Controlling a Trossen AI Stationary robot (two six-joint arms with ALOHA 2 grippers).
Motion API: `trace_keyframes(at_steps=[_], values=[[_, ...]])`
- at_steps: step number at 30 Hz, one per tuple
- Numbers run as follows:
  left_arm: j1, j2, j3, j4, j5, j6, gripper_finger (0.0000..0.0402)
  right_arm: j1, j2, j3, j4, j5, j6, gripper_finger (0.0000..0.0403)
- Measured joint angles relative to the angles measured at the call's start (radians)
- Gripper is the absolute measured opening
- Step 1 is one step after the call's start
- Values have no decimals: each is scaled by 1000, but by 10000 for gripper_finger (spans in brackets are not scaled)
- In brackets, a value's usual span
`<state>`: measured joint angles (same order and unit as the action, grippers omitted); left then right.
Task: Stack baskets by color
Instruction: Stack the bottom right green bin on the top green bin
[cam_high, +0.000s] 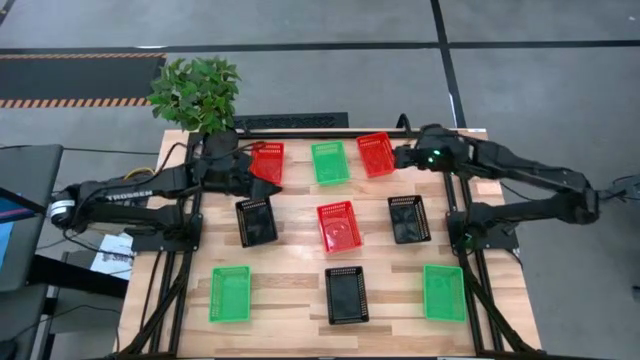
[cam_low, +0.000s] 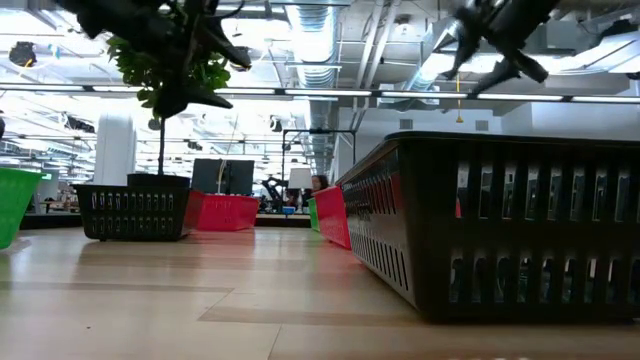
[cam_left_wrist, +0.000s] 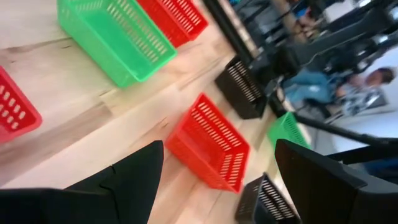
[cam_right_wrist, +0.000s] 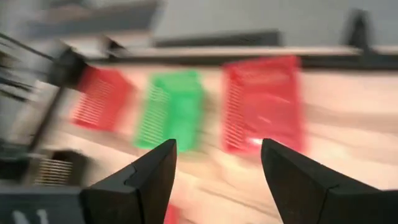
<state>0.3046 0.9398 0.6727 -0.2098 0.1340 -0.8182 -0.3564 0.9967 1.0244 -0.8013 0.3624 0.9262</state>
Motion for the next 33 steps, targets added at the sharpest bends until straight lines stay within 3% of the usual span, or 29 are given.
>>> trace_keyframes(at_steps=[5,8,14,23,28,33], values=[[0,62,88,-106,16,24,297,-16,94,57,-248,-118,59,259],[-1,70,114,-149,17,24,297,50,124,57,-333,-214,72,259],[0,66,119,-156,17,2,297,345,142,57,-454,-328,90,259],[0,66,119,-152,11,-10,297,879,142,32,-531,-361,147,259],[0,66,119,-131,11,-11,297,1027,142,8,-512,-368,187,259],[0,66,119,-132,2,-13,297,1103,142,-113,-426,-437,261,259]])
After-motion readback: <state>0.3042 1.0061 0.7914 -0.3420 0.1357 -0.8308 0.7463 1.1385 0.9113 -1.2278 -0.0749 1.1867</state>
